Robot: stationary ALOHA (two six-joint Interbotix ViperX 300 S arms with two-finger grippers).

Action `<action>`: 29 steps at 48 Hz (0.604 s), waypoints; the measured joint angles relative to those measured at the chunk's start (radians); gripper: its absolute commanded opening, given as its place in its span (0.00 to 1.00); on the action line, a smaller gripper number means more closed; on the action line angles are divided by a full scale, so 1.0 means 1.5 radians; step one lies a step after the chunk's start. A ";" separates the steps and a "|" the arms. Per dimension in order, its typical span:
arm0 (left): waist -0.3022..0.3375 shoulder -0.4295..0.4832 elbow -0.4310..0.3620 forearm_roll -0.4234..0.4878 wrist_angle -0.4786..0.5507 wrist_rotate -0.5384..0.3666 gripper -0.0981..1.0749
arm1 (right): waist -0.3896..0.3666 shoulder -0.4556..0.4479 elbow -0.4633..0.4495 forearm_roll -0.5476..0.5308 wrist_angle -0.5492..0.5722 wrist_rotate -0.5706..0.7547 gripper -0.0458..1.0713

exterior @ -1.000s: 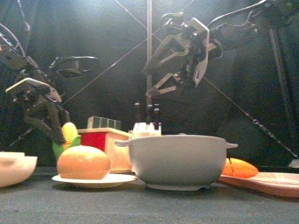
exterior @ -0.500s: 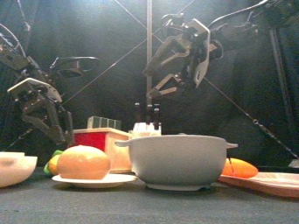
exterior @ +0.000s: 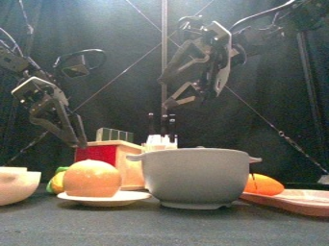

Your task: Place corn below drawer

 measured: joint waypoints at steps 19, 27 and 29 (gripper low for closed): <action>-0.001 -0.011 -0.002 0.001 -0.024 0.000 0.95 | -0.010 -0.050 0.051 0.136 0.034 0.001 0.96; 0.000 -0.041 -0.002 0.001 -0.067 -0.001 0.95 | -0.037 -0.058 0.073 0.199 0.075 0.001 0.96; 0.000 -0.048 -0.002 0.001 -0.079 -0.001 0.95 | -0.045 -0.060 0.075 0.209 0.086 0.002 0.96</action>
